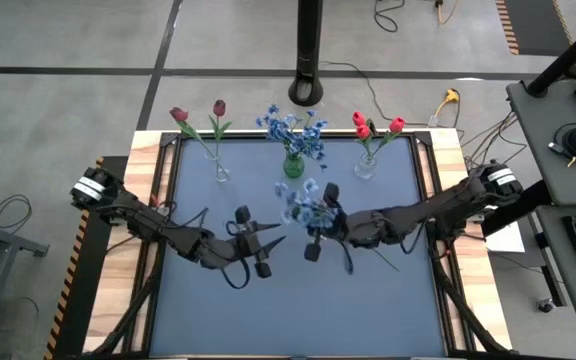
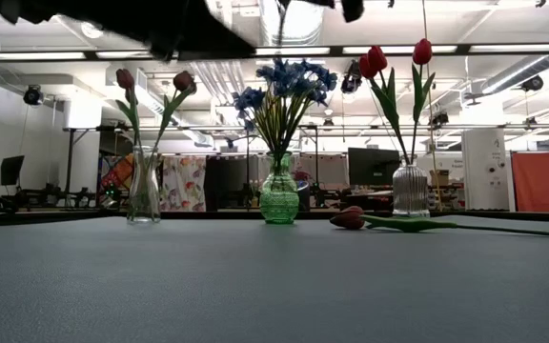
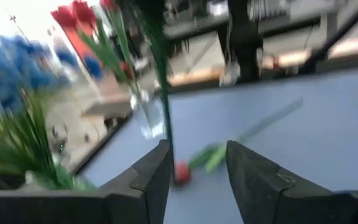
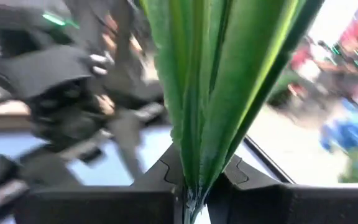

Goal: Sort flowers into vase by color
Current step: Put the blue flower into the green vase

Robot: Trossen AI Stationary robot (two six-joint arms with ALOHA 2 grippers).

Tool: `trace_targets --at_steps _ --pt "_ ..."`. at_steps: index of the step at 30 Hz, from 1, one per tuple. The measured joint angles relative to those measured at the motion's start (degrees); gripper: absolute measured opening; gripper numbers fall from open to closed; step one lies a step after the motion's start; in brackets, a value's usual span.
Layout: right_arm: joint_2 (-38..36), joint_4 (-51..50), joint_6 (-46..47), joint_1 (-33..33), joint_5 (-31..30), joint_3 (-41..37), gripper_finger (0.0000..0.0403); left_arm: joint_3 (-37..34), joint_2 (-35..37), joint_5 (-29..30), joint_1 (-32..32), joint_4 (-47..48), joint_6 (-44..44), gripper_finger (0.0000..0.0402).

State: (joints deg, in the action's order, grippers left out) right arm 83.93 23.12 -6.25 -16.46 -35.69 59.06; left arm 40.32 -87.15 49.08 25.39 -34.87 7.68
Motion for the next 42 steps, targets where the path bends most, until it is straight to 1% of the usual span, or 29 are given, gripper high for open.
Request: trace_targets --at_steps 3,6,7,8,9,11,12,13,14,15,17,19,21,23,24,25,27,29,32,34,36,40,42 --pt "-1.3 -13.5 3.2 1.1 -3.3 4.0 0.0023 -0.1 0.0 -0.5 -0.4 6.6 -6.0 0.0147" --pt "-1.9 -23.9 4.7 3.1 -3.3 7.9 0.0023 -0.1 0.0 -1.3 -1.4 10.9 -10.8 0.0151" --pt "-1.9 -26.4 4.8 3.9 -3.4 9.0 0.0023 -0.1 0.0 -3.3 -2.0 11.9 -11.6 0.0151" --pt "-1.9 -28.4 4.7 4.7 -3.4 10.0 0.0023 -0.2 0.0 -6.2 -2.7 12.6 -12.4 0.0150" --pt "-2.0 -30.4 4.6 5.6 -3.4 10.7 0.0023 -0.4 0.0 -10.4 -3.5 13.4 -13.0 0.0150" --pt "-2.3 -33.1 3.9 7.6 -2.9 11.4 0.0023 -0.7 -0.1 -20.1 -5.4 13.6 -14.0 0.0147" --pt "-2.7 -33.6 3.5 8.7 -1.7 11.5 0.0023 -0.7 -0.4 -24.8 -6.5 13.1 -14.2 0.0146" --pt "-3.1 -34.4 2.9 9.8 0.3 11.4 0.0023 -0.7 -0.6 -28.4 -7.4 12.6 -14.1 0.0145" --pt "-3.4 -34.4 2.3 11.0 3.0 11.3 0.0023 -0.7 -0.8 -30.7 -8.3 12.3 -13.6 0.0143" --pt "-4.0 -34.3 2.0 12.5 6.9 11.3 0.0023 -0.7 -1.0 -31.8 -9.2 12.0 -13.0 0.0142" --pt "-5.0 -34.5 1.2 15.5 14.6 10.9 0.0023 -0.7 -1.2 -32.1 -11.1 10.9 -11.2 0.0141" --pt "-5.6 -34.0 0.3 18.6 21.0 10.6 0.0023 -0.7 -1.2 -33.4 -13.5 10.8 -8.3 0.0141" --pt "-6.1 -33.8 -1.6 21.5 25.1 10.0 0.0023 -0.7 -1.2 -39.6 -16.5 10.4 -5.1 0.0141" --pt "-6.3 -31.1 -3.8 24.2 28.0 9.1 0.0023 -0.8 -1.2 -46.4 -20.1 10.2 -2.7 0.0140" --pt "-6.3 -29.9 -4.8 25.5 29.7 8.5 0.0023 -1.0 -1.3 -48.7 -21.8 9.9 -1.9 0.0139" --pt "-6.3 -28.5 -5.6 26.7 31.5 7.8 0.0023 -1.2 -1.4 -49.8 -23.6 9.5 -1.4 0.0138" --pt "-6.3 -25.5 -6.7 29.0 35.5 6.5 0.0023 -1.9 -1.5 -50.1 -26.8 7.7 -0.5 0.0134" --pt "-6.3 -23.2 -6.8 30.6 38.5 5.2 0.0023 -2.9 -1.5 -51.3 -29.6 3.7 0.4 0.0129" --pt "-6.8 -22.4 -6.8 31.6 40.0 3.3 0.0023 -5.6 -1.5 -54.5 -32.5 -3.3 0.8 0.0121" --pt "-7.4 -22.6 -6.2 31.5 40.2 2.4 0.0023 -7.4 -1.6 -54.5 -33.8 -7.6 0.8 0.0115" --pt "-8.3 -22.7 -5.3 31.3 40.3 2.0 0.0023 -8.9 -1.6 -53.4 -35.0 -10.1 0.7 0.0111" --pt "-10.2 -22.3 -4.0 30.2 40.2 1.8 0.0023 -9.8 -2.1 -47.4 -36.1 -10.0 -0.7 0.0108" --pt "-10.6 -21.0 -3.8 29.6 40.2 1.8 0.0023 -9.4 -2.6 -45.9 -36.0 -10.2 -0.8 0.0108"
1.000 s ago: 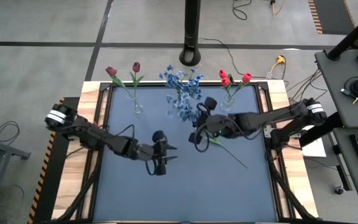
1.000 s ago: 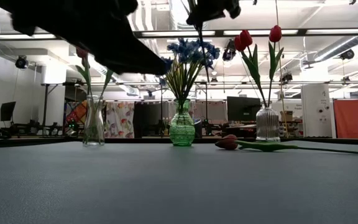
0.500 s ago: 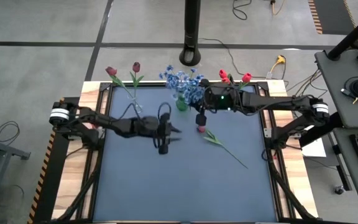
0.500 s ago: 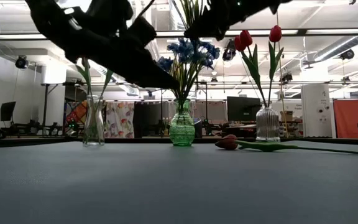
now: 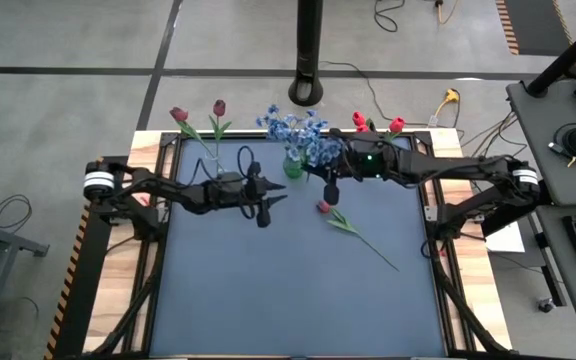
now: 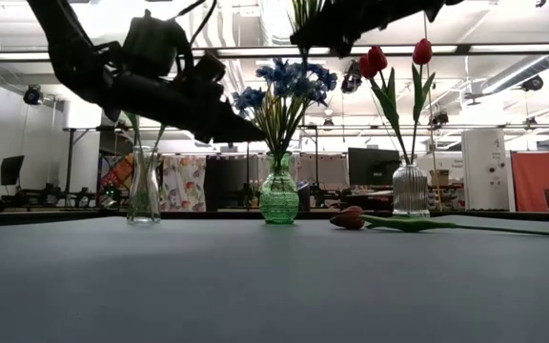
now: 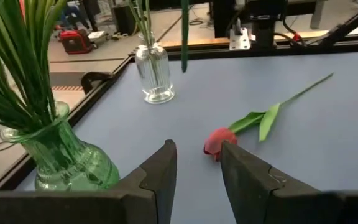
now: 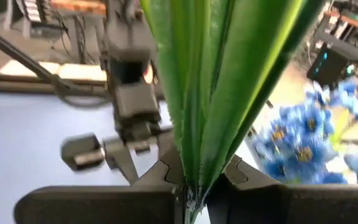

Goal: Sort flowers into vase by color
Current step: Put the blue flower into the green vase

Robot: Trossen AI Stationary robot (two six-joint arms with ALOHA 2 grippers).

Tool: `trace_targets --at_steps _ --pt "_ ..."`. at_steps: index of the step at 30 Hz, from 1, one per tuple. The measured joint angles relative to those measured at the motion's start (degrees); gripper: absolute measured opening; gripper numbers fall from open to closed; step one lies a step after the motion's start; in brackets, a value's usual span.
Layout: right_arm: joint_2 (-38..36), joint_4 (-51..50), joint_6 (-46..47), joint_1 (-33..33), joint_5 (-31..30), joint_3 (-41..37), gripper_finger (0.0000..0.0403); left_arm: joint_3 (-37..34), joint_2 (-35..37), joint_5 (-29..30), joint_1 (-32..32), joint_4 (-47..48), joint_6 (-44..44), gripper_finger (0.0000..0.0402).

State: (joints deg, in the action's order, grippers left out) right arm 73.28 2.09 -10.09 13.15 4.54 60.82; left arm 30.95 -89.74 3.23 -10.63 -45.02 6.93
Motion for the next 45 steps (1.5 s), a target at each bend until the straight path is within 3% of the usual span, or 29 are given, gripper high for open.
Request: trace_targets --at_steps 6,9,16,22,34,40,45 --pt "-0.2 1.7 0.3 -0.8 0.0 0.4 0.0023 1.1 -1.7 0.2 -1.4 -0.1 1.4 0.0136" --pt "-0.2 1.9 0.5 -0.8 -0.1 0.5 0.0023 1.1 -2.8 1.2 -3.0 -0.2 1.2 0.0174" --pt "-0.2 3.1 -0.3 -0.8 -0.1 0.5 0.0023 1.1 -5.9 14.8 -3.8 -2.4 -3.5 0.0282" --pt "-0.2 3.2 -1.7 -0.8 -0.1 0.5 0.0023 2.8 -8.8 14.4 -3.9 -2.5 -4.0 0.0338" --pt "-0.1 2.7 -2.6 -0.8 -0.1 0.5 0.0023 11.5 -17.2 15.4 -5.8 -3.3 -3.4 0.0348" --pt "-0.1 2.4 -2.9 -0.8 -0.1 0.3 0.0023 12.2 -18.7 17.7 -6.8 -6.5 -2.2 0.0348" --pt "-0.1 2.7 -3.7 -0.8 -0.1 0.0 0.0023 12.2 -18.9 15.2 -7.7 -9.7 -1.2 0.0343"
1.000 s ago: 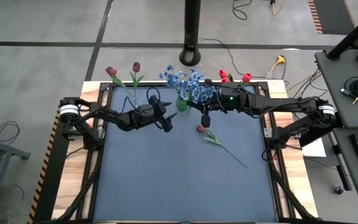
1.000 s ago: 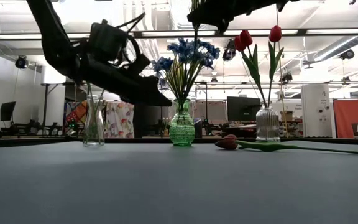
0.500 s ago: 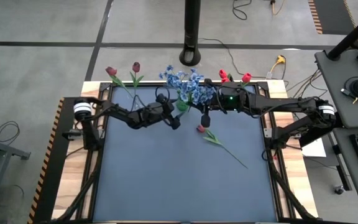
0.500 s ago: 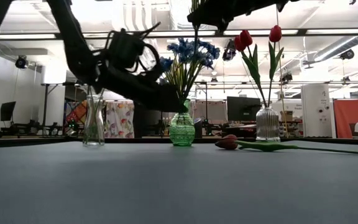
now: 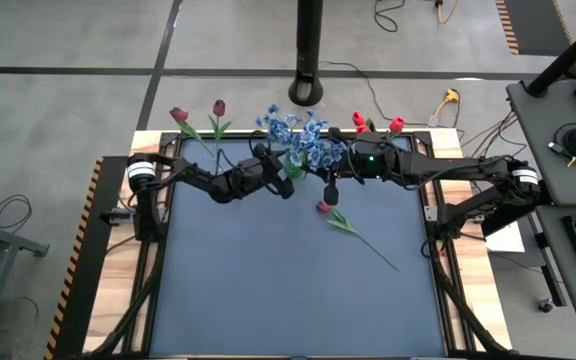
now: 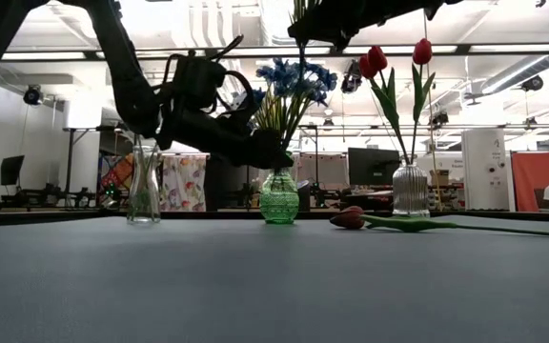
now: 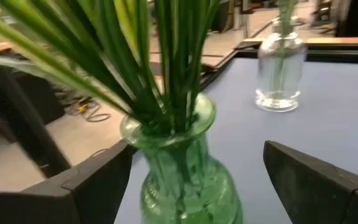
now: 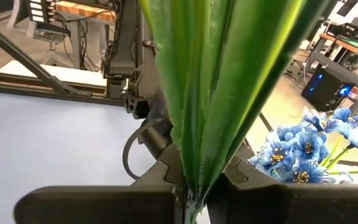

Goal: Sort flowers into vase by color
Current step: Put the blue flower into the green vase

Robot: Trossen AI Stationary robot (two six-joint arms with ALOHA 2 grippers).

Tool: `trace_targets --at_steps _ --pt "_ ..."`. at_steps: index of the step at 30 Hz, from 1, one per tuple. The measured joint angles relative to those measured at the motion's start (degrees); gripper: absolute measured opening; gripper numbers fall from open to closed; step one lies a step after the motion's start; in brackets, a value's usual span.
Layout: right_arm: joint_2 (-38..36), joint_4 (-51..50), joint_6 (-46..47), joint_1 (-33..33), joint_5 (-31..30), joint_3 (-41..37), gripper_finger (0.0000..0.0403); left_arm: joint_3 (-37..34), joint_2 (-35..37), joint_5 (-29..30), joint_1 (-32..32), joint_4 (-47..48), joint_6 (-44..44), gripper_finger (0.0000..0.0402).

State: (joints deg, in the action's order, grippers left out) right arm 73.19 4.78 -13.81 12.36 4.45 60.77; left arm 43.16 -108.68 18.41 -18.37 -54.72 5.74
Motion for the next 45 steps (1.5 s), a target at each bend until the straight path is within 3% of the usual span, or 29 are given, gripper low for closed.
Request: trace_targets --at_steps 11,26,45 --pt "0.0 0.5 -0.4 0.0 0.0 -0.2 0.0023 0.3 0.0 -5.9 -2.3 -1.3 0.0 0.0310" --pt "0.0 0.6 -0.2 0.0 0.0 -0.2 0.0023 0.3 0.0 -5.9 -3.0 -1.9 -0.2 0.0264" --pt "0.0 0.6 -0.1 0.0 0.0 -0.5 0.0023 0.4 -6.3 -5.9 -3.1 -11.3 -1.8 0.0259"
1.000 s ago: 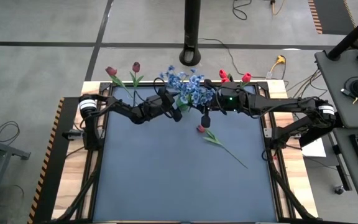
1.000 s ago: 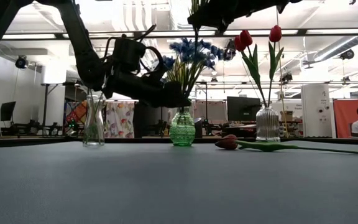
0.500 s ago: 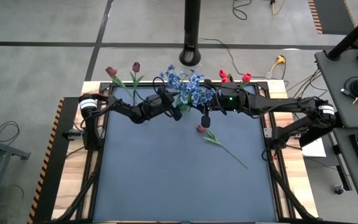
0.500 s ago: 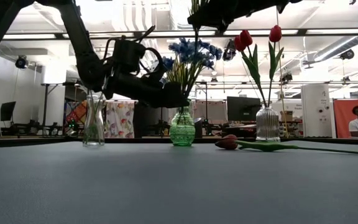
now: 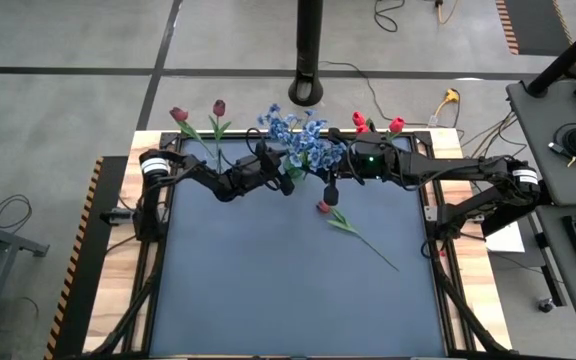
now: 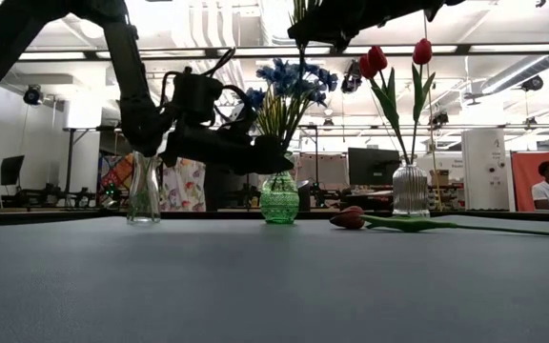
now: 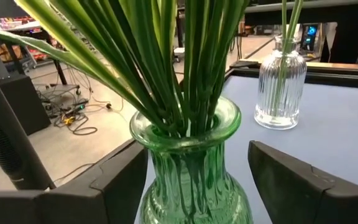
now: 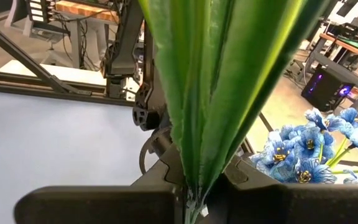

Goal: Sort flowers into vase by color
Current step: Put the blue flower into the green vase

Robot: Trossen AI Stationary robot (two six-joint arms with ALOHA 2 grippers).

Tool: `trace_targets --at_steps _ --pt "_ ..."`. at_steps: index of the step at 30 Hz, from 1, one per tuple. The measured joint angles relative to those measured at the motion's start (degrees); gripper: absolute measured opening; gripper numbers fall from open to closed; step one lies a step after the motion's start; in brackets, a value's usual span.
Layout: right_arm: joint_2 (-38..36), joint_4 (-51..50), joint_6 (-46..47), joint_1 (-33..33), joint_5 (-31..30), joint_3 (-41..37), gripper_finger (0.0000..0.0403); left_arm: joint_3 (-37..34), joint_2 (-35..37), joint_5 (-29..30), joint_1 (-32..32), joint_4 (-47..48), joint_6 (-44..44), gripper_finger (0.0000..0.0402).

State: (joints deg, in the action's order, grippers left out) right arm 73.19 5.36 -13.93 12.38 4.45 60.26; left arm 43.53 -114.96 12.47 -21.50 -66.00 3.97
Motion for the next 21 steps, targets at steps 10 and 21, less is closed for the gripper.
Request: trace_targets --at_steps 10,21 --pt "0.0 0.1 0.5 0.0 0.0 -0.2 0.0023 0.0 0.0 0.0 0.0 0.3 0.0 0.0192" --pt "0.0 0.1 2.0 0.0 0.0 -0.4 0.0023 0.0 0.0 0.5 0.0 0.4 -1.6 0.0153"
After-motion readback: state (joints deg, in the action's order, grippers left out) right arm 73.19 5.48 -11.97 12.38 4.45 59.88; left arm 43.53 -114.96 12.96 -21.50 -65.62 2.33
